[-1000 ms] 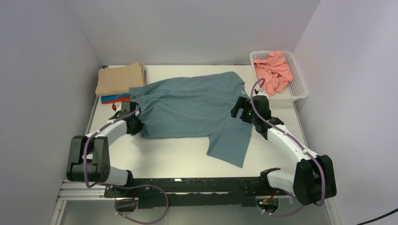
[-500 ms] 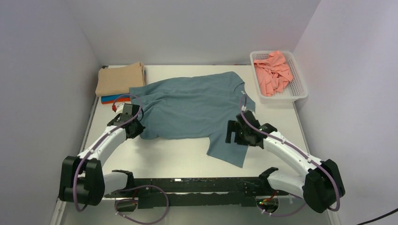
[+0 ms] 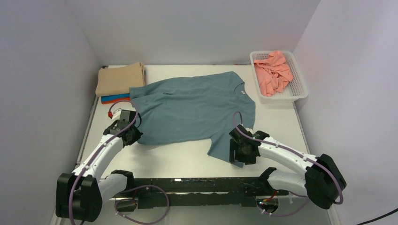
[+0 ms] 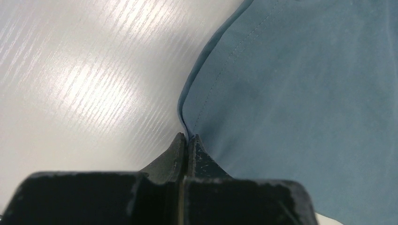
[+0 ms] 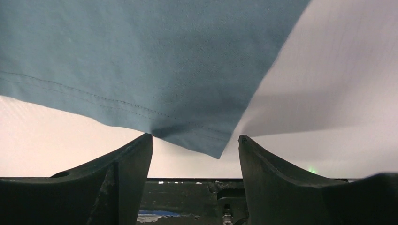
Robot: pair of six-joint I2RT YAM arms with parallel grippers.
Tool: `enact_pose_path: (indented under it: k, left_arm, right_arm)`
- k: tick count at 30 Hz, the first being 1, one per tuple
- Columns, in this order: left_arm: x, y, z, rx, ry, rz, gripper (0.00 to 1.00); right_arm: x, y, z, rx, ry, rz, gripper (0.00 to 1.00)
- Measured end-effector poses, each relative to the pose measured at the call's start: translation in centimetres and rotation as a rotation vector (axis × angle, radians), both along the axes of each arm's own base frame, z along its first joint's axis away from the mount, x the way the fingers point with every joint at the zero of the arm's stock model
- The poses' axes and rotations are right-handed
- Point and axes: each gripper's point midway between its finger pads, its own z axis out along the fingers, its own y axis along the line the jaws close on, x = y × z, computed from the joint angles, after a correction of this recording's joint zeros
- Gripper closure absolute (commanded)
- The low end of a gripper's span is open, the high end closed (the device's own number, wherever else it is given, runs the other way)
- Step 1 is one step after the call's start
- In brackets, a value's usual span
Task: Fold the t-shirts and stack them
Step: Flatten out the tshirt
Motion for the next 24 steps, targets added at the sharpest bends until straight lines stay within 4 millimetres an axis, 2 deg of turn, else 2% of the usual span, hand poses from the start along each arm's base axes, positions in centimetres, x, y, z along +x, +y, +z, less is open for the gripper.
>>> enact_pose_path:
  k: [4, 9, 11, 14, 16, 19, 21, 24]
  left_arm:
    - [-0.4, 0.0, -0.3, 0.0, 0.004, -0.001, 1.0]
    - [-0.4, 0.0, -0.3, 0.0, 0.004, -0.001, 1.0]
    - [-0.3, 0.0, -0.3, 0.0, 0.003, -0.002, 1.0]
    - [-0.2, 0.0, -0.3, 0.0, 0.001, -0.002, 1.0]
    - [-0.2, 0.0, -0.4, 0.0, 0.007, -0.002, 1.0]
    - [-0.1, -0.1, -0.5, -0.005, 0.007, -0.005, 1.0]
    - [0.1, -0.3, -0.2, -0.011, -0.001, -0.008, 1.0]
    - [1.5, -0.4, 1.7, -0.016, -0.049, -0.008, 1.0]
  right_arm:
    - [0.0, 0.2, -1.0, -0.017, 0.023, 0.0, 0.4]
    - [0.3, 0.2, -1.2, -0.047, 0.035, 0.001, 0.43]
    - [0.4, 0.4, -1.2, -0.055, 0.042, 0.001, 0.54]
    - [0.7, 0.9, -1.2, -0.049, 0.046, -0.006, 0.88]
    - [1.4, 1.5, -1.2, -0.032, 0.029, -0.016, 1.0]
    - [2.5, 1.6, -1.0, -0.044, -0.017, -0.027, 1.0]
    - [4.2, 1.3, -0.5, -0.076, -0.085, -0.041, 1.0]
    - [7.6, 1.4, 1.9, -0.098, -0.208, -0.062, 1.0]
